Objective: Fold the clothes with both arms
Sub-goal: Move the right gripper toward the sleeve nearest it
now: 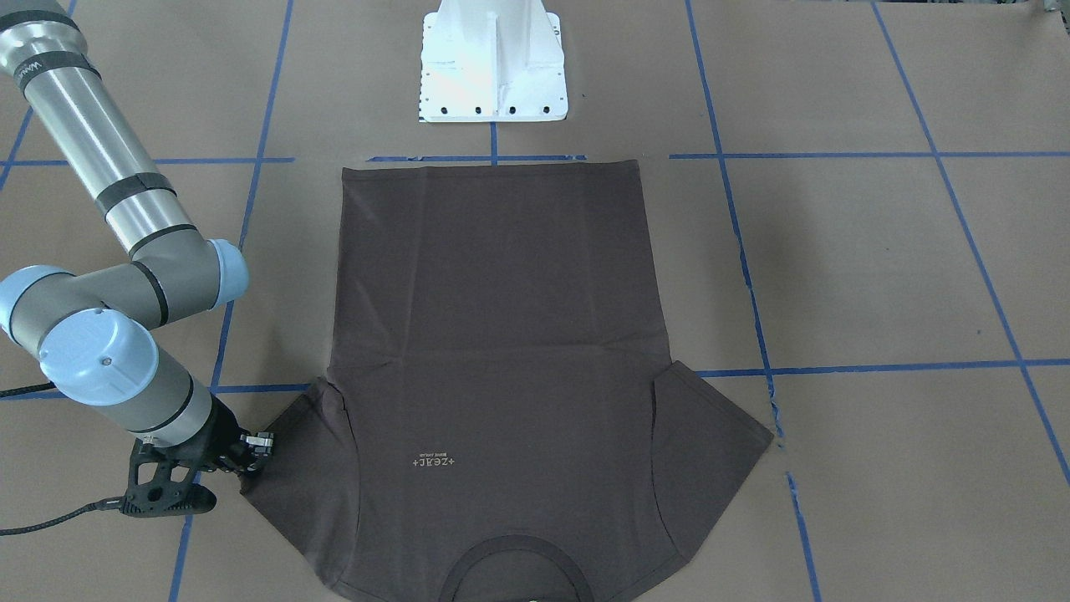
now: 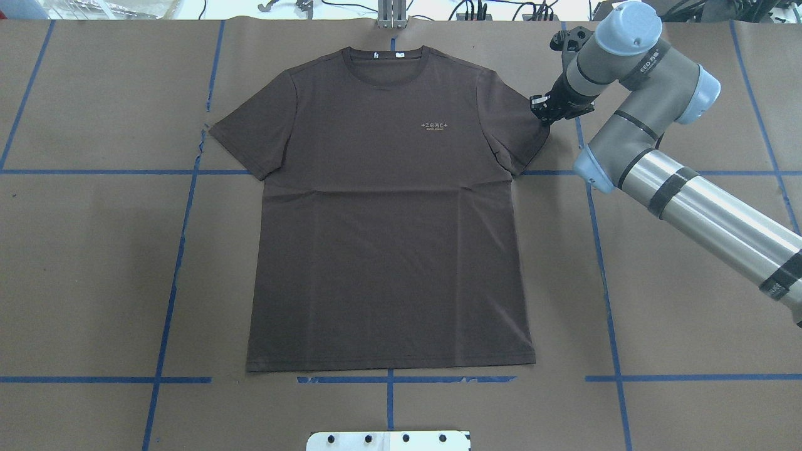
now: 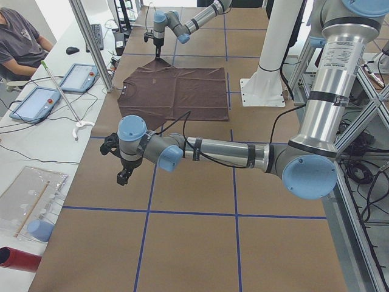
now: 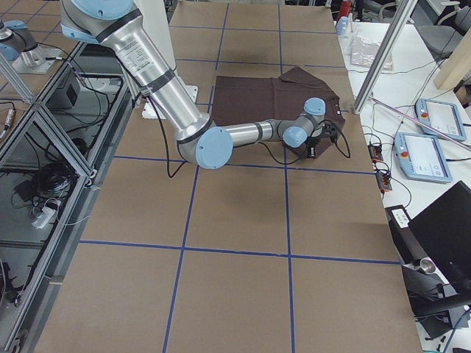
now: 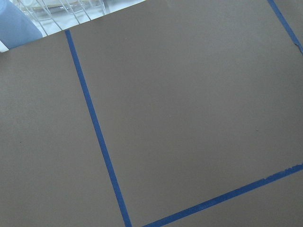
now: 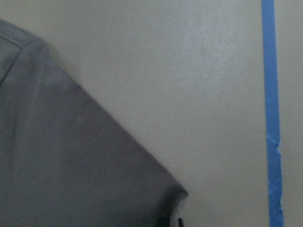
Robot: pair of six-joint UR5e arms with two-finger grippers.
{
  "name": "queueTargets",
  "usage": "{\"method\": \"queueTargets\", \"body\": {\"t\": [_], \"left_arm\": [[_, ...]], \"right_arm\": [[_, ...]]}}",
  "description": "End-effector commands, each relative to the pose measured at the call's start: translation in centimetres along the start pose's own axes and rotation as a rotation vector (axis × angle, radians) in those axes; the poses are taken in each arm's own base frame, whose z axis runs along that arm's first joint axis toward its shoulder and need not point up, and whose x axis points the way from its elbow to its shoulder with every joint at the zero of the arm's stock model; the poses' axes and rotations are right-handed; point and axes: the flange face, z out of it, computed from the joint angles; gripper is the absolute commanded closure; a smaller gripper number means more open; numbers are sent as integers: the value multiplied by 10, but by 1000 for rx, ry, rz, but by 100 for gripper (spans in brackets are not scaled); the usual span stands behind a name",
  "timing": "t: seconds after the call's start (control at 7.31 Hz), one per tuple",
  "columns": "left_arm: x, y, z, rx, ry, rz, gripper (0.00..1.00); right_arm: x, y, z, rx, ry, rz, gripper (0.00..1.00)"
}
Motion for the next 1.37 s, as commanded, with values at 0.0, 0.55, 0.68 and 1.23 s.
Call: {"method": "queueTargets", "body": {"t": [0.0, 0.55, 0.68, 1.23], "left_arm": [[-1, -6, 1, 1, 0, 0, 0], [-3, -14, 3, -2, 0, 1, 0], [-5, -16, 6, -6, 0, -4, 0], [-6, -16, 8, -10, 1, -7, 0]], "right_arm": [[-23, -7, -19, 28, -34, -23, 100], [-166, 7, -65, 181, -117, -151, 100], [-209, 29, -47, 224, -91, -183, 100], [-257, 49, -18, 255, -42, -209, 0]]}}
